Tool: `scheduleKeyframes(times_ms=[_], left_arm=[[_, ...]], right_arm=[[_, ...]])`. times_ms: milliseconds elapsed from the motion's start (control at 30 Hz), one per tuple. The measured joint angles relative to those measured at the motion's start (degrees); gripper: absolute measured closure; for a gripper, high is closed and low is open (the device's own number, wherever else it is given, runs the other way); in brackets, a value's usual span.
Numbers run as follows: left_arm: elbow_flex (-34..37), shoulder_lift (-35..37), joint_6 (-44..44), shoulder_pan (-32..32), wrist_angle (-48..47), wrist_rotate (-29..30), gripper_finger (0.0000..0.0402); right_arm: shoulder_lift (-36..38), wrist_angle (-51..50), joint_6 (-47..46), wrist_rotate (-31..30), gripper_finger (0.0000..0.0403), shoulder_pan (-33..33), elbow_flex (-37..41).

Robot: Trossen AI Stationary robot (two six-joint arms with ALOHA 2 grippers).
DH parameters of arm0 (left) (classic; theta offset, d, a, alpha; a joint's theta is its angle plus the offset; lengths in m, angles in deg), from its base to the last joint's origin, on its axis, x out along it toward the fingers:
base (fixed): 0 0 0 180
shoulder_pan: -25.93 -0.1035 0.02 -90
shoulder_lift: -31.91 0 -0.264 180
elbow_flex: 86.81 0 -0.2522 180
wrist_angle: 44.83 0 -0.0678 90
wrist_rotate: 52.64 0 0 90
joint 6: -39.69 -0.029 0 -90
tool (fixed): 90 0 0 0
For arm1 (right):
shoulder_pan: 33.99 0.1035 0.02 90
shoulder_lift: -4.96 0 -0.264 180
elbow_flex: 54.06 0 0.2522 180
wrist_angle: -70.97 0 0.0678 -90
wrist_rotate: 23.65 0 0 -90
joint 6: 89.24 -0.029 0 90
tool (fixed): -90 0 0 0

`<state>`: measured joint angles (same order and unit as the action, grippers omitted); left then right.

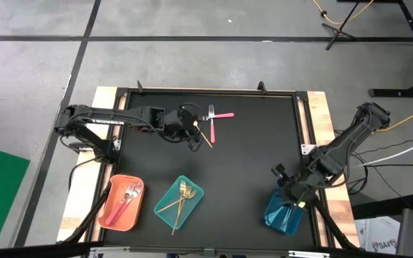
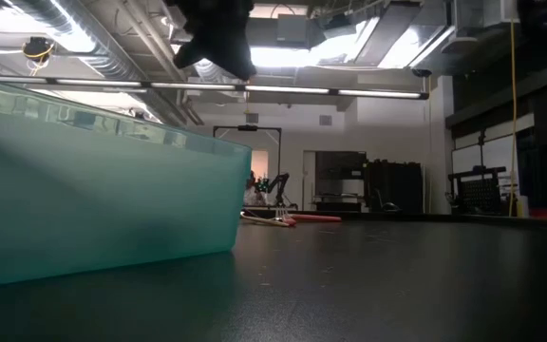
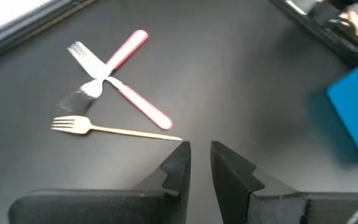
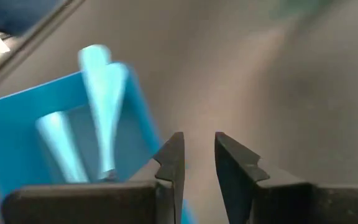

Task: Sort silverware by color (type)
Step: Put the gold fork into the green bin

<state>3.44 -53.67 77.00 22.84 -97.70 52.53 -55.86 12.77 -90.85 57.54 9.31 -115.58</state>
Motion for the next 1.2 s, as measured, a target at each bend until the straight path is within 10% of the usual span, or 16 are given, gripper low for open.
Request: scheduleKeyframes(times_ms=[667, 1200], left_arm=[[0.0, -8.0, 15.6, -10.6, -0.5, 0.8, 0.0345], [0.0, -22.9, 19.7, -16.6, 3.5, -7.2, 0.0345]], right_arm=[[-0.2, 1.7, 9.6, -1.7, 0.0326, -22.5, -1.2], [-0.2, 4.6, 9.6, -2.1, 0.0327, -26.6, -1.2]])
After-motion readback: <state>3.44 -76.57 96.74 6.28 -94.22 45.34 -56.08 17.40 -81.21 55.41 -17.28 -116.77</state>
